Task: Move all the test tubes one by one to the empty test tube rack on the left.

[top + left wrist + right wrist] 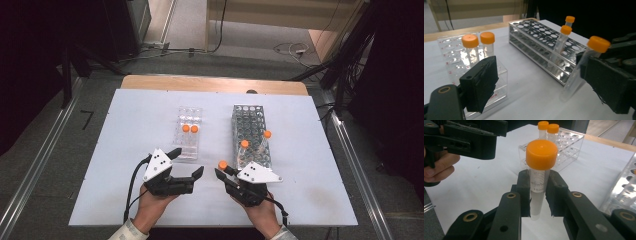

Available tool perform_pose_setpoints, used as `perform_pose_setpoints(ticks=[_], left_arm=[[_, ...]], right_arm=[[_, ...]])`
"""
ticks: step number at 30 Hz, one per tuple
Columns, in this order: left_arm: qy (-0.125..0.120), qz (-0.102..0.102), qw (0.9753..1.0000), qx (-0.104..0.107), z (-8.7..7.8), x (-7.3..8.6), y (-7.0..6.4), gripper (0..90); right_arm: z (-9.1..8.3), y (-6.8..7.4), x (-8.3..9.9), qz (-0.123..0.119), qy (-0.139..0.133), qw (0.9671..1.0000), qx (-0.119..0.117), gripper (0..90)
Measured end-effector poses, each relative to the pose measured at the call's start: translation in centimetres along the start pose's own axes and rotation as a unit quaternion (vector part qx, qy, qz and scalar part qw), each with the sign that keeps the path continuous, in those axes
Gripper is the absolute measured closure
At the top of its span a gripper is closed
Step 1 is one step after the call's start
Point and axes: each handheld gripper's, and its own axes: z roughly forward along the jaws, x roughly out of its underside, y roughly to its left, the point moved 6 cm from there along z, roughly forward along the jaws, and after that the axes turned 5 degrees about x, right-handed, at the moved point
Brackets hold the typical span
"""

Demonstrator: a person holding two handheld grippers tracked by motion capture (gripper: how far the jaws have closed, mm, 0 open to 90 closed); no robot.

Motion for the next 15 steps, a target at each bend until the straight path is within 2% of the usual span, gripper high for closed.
perform_pose_setpoints(ticks=[7,12,15], left_arm=[[-0.01,0.01,0.9996,0.025,0.0,-0.5,-1.4,18.9],[-0.01,0.022,0.9985,0.049,0.4,-0.5,-2.5,29.5],[-0.01,0.036,0.998,0.051,0.5,-0.5,-2.9,38.9]], right_arm=[[1.2,1.0,-0.1,-0.004,0.007,0.9999,-0.01,72.0],[1.8,1.8,-0.2,-0.011,0.011,0.9997,-0.02,72.0],[2.0,2.2,-0.2,-0.017,0.013,0.9995,-0.024,72.0]])
